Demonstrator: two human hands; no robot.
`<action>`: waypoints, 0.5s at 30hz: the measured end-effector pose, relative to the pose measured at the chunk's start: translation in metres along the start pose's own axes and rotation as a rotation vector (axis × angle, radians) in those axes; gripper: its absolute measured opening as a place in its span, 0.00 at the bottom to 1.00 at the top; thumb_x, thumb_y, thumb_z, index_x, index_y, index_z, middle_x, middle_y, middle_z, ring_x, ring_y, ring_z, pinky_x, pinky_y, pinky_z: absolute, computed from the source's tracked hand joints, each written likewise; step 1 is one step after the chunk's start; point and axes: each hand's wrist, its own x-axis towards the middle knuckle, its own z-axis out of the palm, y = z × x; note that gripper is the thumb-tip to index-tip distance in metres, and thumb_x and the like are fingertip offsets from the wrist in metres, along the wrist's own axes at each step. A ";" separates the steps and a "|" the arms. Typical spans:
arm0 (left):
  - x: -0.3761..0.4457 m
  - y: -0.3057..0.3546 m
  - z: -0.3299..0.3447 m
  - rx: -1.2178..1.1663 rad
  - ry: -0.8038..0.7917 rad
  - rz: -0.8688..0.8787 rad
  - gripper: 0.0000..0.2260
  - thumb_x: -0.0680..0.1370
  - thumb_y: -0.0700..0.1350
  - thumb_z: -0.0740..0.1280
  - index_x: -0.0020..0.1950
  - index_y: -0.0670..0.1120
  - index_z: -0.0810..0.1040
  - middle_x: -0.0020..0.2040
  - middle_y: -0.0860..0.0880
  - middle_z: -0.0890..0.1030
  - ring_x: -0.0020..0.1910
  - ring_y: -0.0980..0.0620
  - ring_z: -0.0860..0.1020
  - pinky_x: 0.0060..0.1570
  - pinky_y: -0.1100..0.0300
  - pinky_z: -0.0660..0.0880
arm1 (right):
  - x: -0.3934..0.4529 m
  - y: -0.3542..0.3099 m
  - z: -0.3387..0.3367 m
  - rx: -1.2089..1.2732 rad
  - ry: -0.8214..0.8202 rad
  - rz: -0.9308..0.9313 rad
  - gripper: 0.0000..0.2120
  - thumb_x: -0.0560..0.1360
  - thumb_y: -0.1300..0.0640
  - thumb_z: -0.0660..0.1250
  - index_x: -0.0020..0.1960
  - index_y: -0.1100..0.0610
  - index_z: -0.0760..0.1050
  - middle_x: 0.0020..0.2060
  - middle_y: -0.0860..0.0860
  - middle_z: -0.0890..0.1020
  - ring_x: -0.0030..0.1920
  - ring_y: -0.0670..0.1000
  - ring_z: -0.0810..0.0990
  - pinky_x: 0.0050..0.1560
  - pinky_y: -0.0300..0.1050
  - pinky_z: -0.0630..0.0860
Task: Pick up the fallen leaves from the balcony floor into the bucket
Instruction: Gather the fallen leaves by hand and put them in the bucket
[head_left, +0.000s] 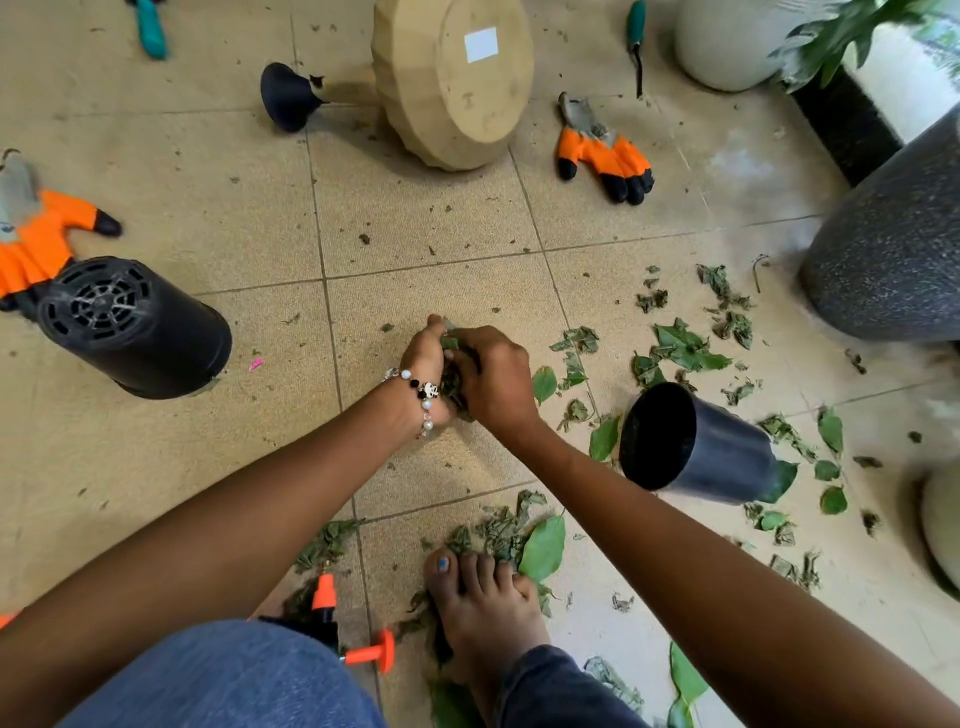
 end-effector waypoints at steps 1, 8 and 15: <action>-0.001 0.001 0.001 0.007 0.018 0.006 0.27 0.80 0.63 0.56 0.31 0.45 0.73 0.21 0.48 0.75 0.31 0.49 0.75 0.35 0.57 0.71 | -0.003 0.002 0.001 -0.066 -0.068 -0.049 0.15 0.77 0.58 0.59 0.57 0.61 0.80 0.48 0.59 0.82 0.51 0.61 0.78 0.48 0.49 0.70; 0.013 -0.002 -0.003 0.059 0.141 0.154 0.20 0.79 0.62 0.61 0.46 0.44 0.76 0.39 0.46 0.80 0.34 0.48 0.78 0.31 0.59 0.74 | 0.000 0.026 -0.034 -0.050 -0.370 0.031 0.16 0.81 0.47 0.58 0.66 0.47 0.76 0.73 0.45 0.65 0.72 0.53 0.55 0.66 0.55 0.52; 0.023 0.013 -0.017 0.094 0.200 0.173 0.13 0.80 0.55 0.63 0.43 0.46 0.71 0.30 0.49 0.70 0.25 0.54 0.65 0.19 0.70 0.58 | -0.002 0.056 -0.064 -0.378 -0.403 0.192 0.24 0.73 0.48 0.71 0.66 0.56 0.74 0.67 0.56 0.73 0.68 0.58 0.69 0.71 0.61 0.64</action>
